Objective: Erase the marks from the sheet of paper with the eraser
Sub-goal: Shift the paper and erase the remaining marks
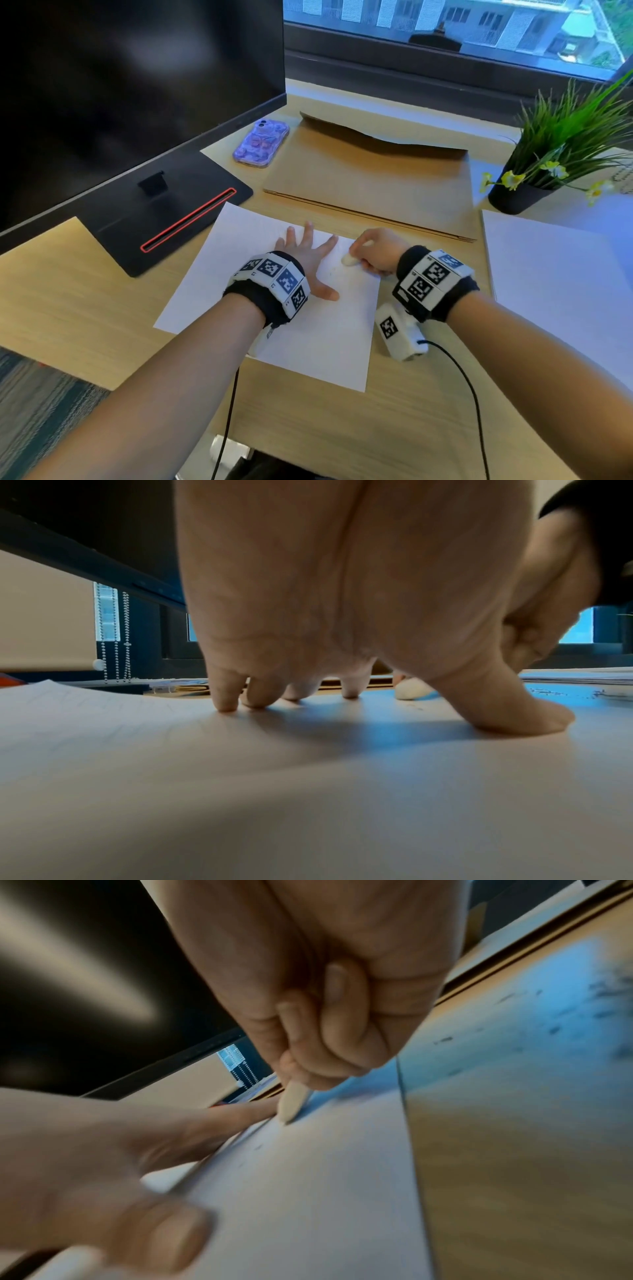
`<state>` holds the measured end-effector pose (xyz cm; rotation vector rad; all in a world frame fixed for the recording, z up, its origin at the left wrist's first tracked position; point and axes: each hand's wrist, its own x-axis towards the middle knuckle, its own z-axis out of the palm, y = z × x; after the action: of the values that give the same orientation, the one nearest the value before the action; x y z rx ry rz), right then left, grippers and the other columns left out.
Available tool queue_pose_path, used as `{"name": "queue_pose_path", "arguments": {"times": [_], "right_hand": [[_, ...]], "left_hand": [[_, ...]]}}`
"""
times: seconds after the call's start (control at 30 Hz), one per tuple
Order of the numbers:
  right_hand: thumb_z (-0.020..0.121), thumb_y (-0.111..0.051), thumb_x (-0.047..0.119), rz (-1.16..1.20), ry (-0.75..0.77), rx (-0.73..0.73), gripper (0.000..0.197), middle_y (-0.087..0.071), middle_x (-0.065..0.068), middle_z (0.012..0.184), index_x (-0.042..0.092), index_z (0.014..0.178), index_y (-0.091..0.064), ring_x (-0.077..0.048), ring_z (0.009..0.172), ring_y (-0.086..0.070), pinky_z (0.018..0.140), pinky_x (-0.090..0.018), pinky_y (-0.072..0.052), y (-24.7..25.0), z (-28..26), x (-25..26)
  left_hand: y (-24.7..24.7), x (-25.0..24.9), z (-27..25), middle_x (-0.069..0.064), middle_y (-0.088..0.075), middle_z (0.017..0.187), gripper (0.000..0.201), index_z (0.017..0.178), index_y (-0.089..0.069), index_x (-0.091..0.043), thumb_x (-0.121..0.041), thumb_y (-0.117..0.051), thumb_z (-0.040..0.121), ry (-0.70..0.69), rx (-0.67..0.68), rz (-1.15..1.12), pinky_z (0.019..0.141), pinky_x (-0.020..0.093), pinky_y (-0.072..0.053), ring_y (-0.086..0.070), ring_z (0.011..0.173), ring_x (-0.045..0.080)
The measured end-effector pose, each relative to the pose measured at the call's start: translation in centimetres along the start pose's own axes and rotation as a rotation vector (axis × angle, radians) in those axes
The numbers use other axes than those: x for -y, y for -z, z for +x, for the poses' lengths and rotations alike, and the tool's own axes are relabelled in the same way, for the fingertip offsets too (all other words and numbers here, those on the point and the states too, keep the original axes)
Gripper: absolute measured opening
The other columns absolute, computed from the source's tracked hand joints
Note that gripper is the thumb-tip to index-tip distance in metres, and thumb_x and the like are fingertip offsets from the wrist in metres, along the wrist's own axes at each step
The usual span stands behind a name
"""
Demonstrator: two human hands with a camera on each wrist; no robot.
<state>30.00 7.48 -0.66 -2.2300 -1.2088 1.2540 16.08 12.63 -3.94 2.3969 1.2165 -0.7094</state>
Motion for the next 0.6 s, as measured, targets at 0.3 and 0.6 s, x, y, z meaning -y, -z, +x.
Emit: {"name": "queue_pose_path", "arguments": {"times": [0.3,0.6], "right_hand": [[0.097,-0.049,0.018,-0.107,-0.043,0.201,0.015,-0.047,-0.002,0.057,0.010,0.084,-0.053,-0.011,0.041,-0.037,0.036,-0.018,-0.030,0.0,-0.5,0.0],[0.095,-0.052,0.018,-0.107,-0.039,0.227,0.011,-0.053,-0.001,0.058,0.010,0.088,-0.056,-0.009,0.040,-0.042,0.037,-0.017,-0.034,-0.5,-1.3,-0.9]], "left_hand": [[-0.1,0.0,0.3,0.011,0.030,0.152,0.114,0.146,0.018,-0.036,-0.068,-0.063,0.072,0.008,0.015,0.012,0.116,0.055,-0.004,0.016,0.141,0.043],[-0.3,0.2,0.2,0.011,0.029,0.153,0.119,0.147,0.020,-0.027,-0.066,-0.064,0.072,0.009,0.005,0.012,0.114,0.055,-0.002,0.016,0.141,0.041]]}}
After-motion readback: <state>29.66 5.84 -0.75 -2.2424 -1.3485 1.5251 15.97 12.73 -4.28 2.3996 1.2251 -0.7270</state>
